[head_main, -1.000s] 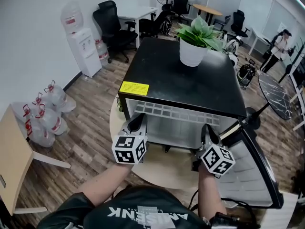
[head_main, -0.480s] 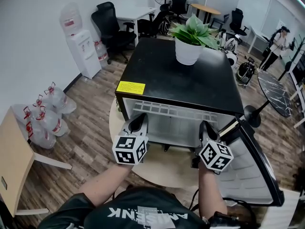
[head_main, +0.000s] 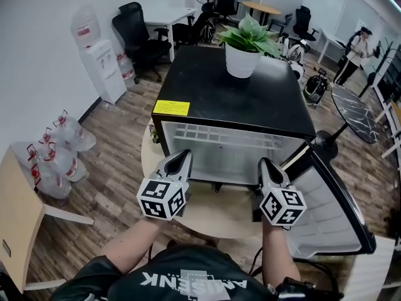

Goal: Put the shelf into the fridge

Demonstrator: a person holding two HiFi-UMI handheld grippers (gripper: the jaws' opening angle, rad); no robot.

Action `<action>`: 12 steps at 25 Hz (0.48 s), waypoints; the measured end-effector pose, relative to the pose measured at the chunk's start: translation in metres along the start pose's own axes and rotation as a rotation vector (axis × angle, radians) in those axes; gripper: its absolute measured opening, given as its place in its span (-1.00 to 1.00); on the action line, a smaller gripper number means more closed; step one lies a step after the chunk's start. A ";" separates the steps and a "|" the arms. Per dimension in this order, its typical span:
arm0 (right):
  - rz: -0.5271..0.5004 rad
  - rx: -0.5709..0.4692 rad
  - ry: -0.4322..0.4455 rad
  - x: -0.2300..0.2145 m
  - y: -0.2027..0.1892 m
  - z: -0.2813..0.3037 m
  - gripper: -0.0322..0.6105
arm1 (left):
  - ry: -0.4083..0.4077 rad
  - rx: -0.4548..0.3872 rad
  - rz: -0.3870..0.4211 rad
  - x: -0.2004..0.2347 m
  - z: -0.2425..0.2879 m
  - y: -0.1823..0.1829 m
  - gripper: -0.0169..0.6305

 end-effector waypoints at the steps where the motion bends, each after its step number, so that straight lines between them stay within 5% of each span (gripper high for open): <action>1: -0.015 -0.003 0.002 0.004 0.002 -0.004 -0.83 | -0.006 0.004 0.013 -0.001 -0.002 0.000 -0.94; 12: -0.071 -0.036 0.063 0.043 0.025 -0.057 -0.83 | -0.048 -0.010 0.068 -0.008 -0.036 0.016 -0.94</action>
Point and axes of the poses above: the fingertips, and each gripper's own axes: z forward along the fingers, x to its left, y out of its top, the point moved 5 cm from there along -z, backward along the fingers, and after that the axes turned 3 degrees about y, right-handed, at the moved point
